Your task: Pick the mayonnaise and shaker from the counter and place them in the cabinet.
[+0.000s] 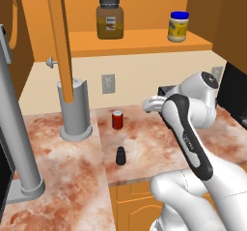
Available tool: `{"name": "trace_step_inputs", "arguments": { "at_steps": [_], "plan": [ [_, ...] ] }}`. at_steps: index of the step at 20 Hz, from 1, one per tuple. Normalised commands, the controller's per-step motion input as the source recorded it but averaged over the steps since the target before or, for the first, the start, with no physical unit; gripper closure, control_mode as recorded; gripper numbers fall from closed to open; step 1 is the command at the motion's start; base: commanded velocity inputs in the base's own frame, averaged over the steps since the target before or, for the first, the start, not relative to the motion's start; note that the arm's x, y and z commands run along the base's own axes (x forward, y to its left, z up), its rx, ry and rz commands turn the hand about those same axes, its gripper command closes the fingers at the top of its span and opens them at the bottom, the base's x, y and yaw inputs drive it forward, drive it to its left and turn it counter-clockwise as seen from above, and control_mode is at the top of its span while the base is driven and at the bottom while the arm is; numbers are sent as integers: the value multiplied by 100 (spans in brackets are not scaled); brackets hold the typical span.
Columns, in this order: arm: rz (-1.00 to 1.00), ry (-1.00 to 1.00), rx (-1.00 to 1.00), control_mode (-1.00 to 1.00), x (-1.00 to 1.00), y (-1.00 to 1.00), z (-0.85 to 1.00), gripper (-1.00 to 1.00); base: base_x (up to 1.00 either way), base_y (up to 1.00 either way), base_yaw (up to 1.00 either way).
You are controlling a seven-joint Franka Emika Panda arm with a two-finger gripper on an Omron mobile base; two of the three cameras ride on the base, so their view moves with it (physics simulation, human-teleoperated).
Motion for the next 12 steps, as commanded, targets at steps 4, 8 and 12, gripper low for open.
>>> {"name": "trace_step_inputs", "arguments": {
  "at_steps": [4,8,12],
  "plan": [
    [6,13,0,-100,-36,14,-32,-100,0,0,0],
    [6,15,-1,-100,-28,19,-39,-100,0,0,0],
    [6,15,-5,-100,-23,24,-43,-100,0,0,0]
  ]
}}
